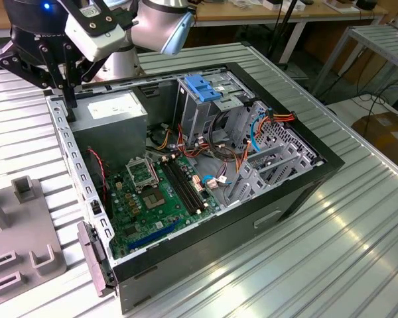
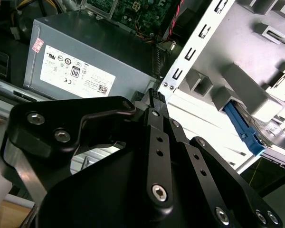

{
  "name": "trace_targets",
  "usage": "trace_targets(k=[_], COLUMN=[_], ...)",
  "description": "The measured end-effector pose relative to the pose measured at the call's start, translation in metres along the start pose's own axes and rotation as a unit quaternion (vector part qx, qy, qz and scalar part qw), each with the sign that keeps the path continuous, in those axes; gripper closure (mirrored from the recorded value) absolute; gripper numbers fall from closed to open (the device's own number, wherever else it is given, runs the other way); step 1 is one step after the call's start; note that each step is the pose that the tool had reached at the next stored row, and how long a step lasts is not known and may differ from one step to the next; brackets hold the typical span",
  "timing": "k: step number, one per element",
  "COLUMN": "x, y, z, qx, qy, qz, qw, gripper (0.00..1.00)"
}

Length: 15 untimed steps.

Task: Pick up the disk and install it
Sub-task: 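Reach for the disk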

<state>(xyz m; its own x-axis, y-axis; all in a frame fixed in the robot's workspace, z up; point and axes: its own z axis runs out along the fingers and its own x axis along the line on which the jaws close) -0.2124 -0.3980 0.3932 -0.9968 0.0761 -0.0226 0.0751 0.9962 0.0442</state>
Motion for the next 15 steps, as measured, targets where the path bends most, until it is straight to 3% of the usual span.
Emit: trace_targets(k=[5,10,15], x=[0.0090,0.0248,0.0414], y=[0.0063,0.0172,0.0190], z=[0.0002,0.0020,0.0024], qx=[0.0006,0.0076,0.0113], qy=[0.0000,-0.0006,0.0011], qz=[0.000,0.000,-0.001], qw=[1.00000,0.99997,0.99994], gripper=[0.90,0.90,0.90])
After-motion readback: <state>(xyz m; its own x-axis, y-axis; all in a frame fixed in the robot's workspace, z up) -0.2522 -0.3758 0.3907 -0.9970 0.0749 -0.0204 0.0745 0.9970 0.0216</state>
